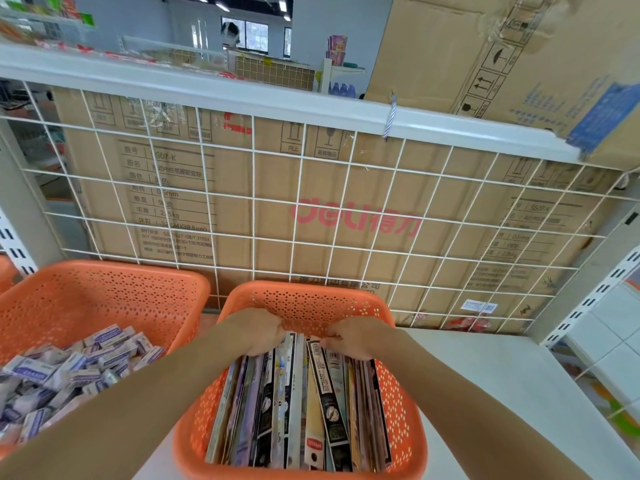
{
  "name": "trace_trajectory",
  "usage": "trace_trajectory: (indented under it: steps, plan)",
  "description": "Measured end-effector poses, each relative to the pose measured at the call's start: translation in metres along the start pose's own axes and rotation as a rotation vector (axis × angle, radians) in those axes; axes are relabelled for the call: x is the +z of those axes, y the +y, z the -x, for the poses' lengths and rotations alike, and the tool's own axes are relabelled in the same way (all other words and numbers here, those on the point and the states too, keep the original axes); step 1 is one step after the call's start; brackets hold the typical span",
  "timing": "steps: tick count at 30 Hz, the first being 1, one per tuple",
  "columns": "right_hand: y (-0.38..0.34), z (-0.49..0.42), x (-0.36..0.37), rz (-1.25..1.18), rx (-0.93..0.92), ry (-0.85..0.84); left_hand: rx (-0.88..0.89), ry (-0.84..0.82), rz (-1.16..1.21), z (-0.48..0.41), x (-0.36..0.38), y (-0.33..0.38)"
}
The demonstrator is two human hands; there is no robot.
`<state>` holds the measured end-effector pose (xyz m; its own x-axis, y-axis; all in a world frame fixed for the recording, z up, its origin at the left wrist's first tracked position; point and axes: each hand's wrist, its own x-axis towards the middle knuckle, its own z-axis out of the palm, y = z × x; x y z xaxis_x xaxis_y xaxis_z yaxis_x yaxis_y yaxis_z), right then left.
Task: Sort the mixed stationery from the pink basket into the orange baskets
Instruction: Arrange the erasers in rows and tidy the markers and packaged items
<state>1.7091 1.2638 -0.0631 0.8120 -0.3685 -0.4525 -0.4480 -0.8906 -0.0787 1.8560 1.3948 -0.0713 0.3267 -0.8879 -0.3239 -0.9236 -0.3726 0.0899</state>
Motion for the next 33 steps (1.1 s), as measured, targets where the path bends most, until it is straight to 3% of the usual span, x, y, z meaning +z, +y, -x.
trace_trajectory:
  steps: [3,6,10,16,22,29,33]
  plan:
    - [-0.003,0.003,-0.002,-0.072,-0.074,0.015,0.079,0.054,0.007,0.001,0.001,0.001]
    - [-0.007,0.007,-0.001,-0.053,-0.098,-0.019,0.168,-0.012,0.069,0.003,0.005,0.005]
    - [-0.004,0.014,0.004,-0.061,-0.063,0.087,0.178,0.085,0.008,0.023,0.012,0.024]
    - [-0.005,0.045,0.008,0.330,-0.036,0.006,0.123,-0.174,0.078,0.047,0.028,0.064]
    - [-0.009,0.054,0.011,0.348,-0.092,-0.121,0.195,-0.231,0.074,0.036,0.027,0.053]
    - [-0.015,0.067,0.022,0.557,-0.110,0.052,0.275,-0.182,0.113,0.043,0.028,0.057]
    - [-0.010,0.073,0.014,0.401,-0.147,0.118,0.337,-0.158,0.119,0.049,0.024,0.067]
